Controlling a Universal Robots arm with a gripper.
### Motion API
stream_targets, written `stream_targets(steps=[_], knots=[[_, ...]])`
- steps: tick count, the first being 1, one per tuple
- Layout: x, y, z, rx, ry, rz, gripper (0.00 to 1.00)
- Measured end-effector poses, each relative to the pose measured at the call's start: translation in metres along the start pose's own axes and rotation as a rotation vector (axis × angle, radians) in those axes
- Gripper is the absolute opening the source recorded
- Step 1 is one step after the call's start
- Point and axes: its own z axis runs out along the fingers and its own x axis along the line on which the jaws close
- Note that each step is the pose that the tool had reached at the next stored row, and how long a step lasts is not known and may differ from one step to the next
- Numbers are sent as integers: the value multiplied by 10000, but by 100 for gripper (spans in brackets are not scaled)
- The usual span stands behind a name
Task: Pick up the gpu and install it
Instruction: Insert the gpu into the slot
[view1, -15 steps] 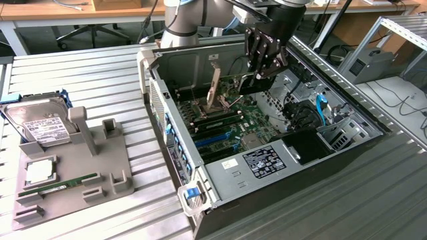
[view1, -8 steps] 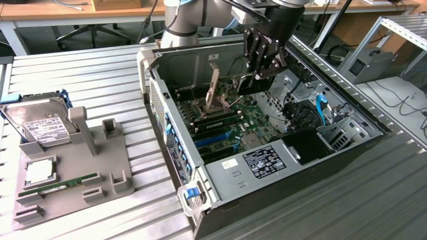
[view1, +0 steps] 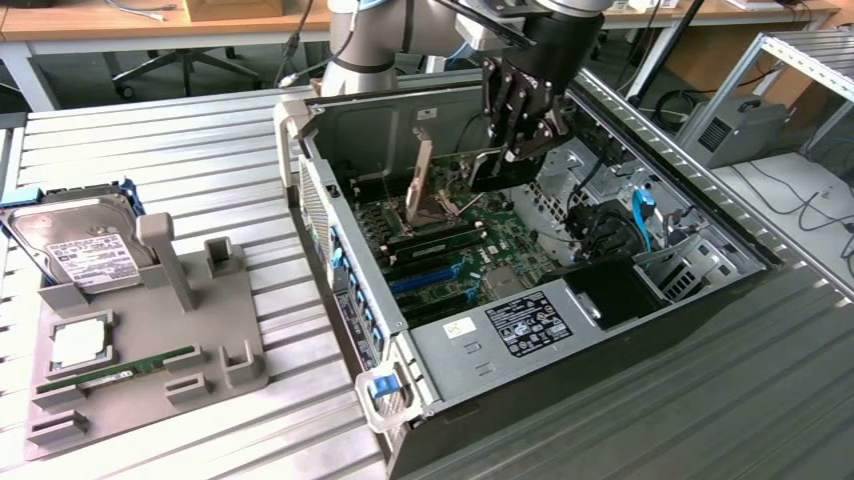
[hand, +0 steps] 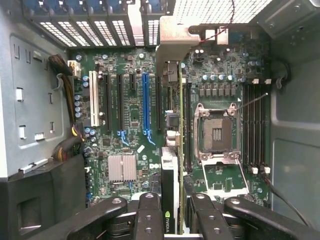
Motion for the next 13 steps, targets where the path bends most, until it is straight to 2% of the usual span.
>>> stream_targets(steps=[5, 13], knots=[[60, 1, 15, 7, -3, 1, 27], [87, 28, 111, 39, -1, -1, 27]])
